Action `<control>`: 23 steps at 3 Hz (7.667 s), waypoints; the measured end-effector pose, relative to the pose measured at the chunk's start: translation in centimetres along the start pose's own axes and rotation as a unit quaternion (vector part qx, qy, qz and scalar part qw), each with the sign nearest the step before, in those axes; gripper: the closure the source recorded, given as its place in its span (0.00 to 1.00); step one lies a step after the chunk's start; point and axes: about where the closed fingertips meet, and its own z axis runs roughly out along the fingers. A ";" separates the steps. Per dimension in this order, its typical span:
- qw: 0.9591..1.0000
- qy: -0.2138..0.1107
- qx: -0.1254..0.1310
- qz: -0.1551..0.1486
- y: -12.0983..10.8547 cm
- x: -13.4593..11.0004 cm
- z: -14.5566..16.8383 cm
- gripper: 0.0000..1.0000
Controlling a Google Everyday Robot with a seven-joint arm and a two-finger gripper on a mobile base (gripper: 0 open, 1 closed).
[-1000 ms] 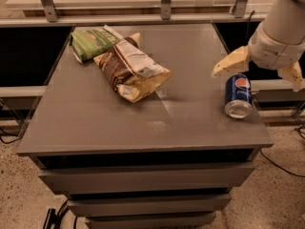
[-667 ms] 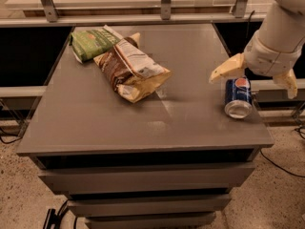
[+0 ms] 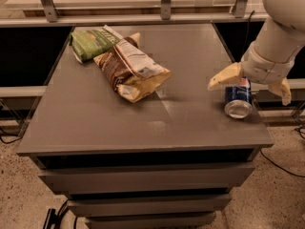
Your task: Place pepsi can upright
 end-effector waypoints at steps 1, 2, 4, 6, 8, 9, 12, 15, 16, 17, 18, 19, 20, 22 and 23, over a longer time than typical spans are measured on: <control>1.000 0.010 0.011 -0.013 0.2 -0.7 1.2 0.00; 1.000 0.010 0.011 -0.013 0.2 -0.7 1.2 0.00; 0.999 0.002 0.025 -0.022 1.3 -0.2 1.2 0.00; 0.999 0.011 0.031 -0.020 2.1 -0.3 1.7 0.05; 0.999 0.016 0.030 -0.026 2.7 -0.4 1.4 0.24; 0.999 0.018 0.028 -0.030 2.9 -0.3 1.3 0.25; 0.998 0.028 0.032 -0.037 3.2 -0.4 1.7 0.62; 0.998 0.036 0.036 -0.042 3.3 -0.5 2.5 0.58; 0.998 0.038 0.036 -0.044 3.3 -0.5 2.7 0.57; 0.998 0.038 0.036 -0.044 3.3 -0.5 2.5 0.73; 0.997 0.034 0.032 -0.056 3.4 -0.4 2.5 0.96; 0.996 0.030 0.011 -0.078 3.5 -0.6 1.4 1.00; 0.993 0.026 -0.013 -0.110 4.2 -0.9 -0.6 1.00; 0.981 -0.007 -0.070 -0.183 6.2 -2.2 -5.3 1.00; 0.981 -0.008 -0.070 -0.182 6.2 -2.3 -5.3 1.00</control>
Offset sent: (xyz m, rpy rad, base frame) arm 0.0140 0.0010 -0.0143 -0.0341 0.0438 0.0333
